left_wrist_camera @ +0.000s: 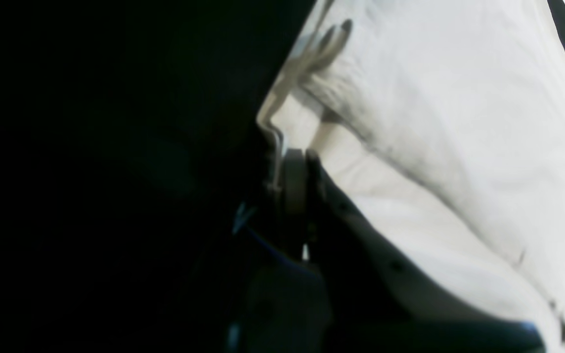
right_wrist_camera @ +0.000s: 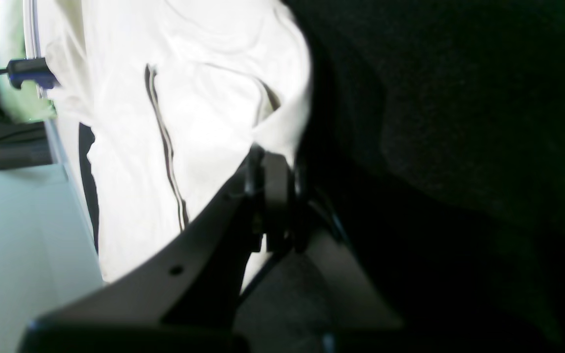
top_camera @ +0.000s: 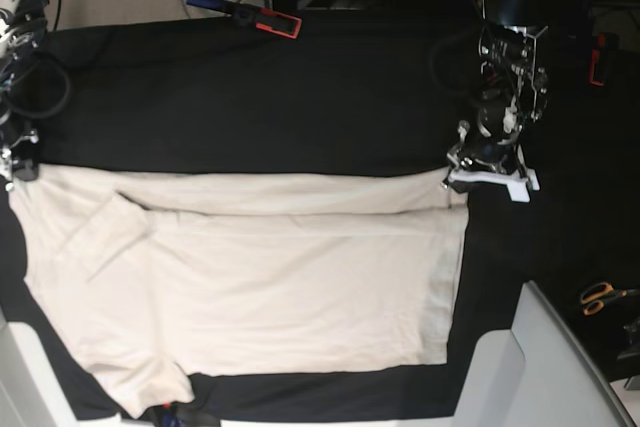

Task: Fold the T-shirt properly
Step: 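Drag the folded shirt with both grippers toward the robot to straighten it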

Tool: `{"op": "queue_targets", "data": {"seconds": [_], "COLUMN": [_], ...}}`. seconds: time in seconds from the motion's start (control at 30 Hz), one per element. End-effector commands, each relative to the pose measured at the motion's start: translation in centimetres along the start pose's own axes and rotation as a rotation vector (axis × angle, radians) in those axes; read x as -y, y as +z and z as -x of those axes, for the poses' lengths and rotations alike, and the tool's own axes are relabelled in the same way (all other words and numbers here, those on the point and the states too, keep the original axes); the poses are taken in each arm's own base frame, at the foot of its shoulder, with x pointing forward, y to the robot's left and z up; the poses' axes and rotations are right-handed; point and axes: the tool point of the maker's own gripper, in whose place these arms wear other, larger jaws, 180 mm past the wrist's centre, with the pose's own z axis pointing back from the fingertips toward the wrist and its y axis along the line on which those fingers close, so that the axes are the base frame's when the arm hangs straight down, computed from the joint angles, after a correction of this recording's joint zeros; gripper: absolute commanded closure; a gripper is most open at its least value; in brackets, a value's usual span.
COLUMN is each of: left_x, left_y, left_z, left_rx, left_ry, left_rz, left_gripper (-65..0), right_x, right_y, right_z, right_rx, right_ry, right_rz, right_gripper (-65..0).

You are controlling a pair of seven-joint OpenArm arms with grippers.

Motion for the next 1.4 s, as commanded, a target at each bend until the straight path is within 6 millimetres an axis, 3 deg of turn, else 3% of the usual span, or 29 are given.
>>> {"op": "queue_targets", "data": {"seconds": [0.0,0.13,0.27,0.37,0.47,0.83,1.03,1.37], "left_x": [-1.0,-2.2,-3.4,-3.5,-3.4,-3.3,-5.4,-7.8], "left_y": [0.5,1.9,2.6,3.3,4.3,7.0,9.1,11.2], "left_z": [0.0,0.1,0.4,0.5,0.0,1.2,0.2,2.3], "left_rx": [-0.017,-0.011,-0.019,-0.017,0.001,-0.002,0.04,-0.001], "left_ry": [-0.019,-0.055,-0.071,-0.085,-0.114,-0.151,-0.136,-0.143], "left_rz": [-0.032,-0.04,-0.058,-0.056,-0.044,-0.024,-0.066,-0.116], "left_gripper": [0.0,0.0,0.0,0.0,0.0,0.0,0.0,0.0], "right_x": [0.2,1.1,0.5,0.0,0.5,2.3,3.2,5.7], "right_y": [0.4,1.2,2.3,3.0,4.1,8.1,9.4,10.8], "right_z": [-1.9,-2.0,-3.1,-3.0,-2.7,-2.0,-1.3,-0.2], "right_rx": [0.037,-0.014,-0.03,-0.048,-0.052,-0.072,-0.089,-0.122], "right_ry": [0.016,0.048,0.127,0.183,0.231,0.278,0.308,0.312], "right_rz": [0.013,0.038,0.013,-0.001,0.013,0.059,0.087,0.134], "right_gripper": [-0.2,-0.2,-0.2,-0.2,-0.2,-0.2,-0.2,-0.2]}}
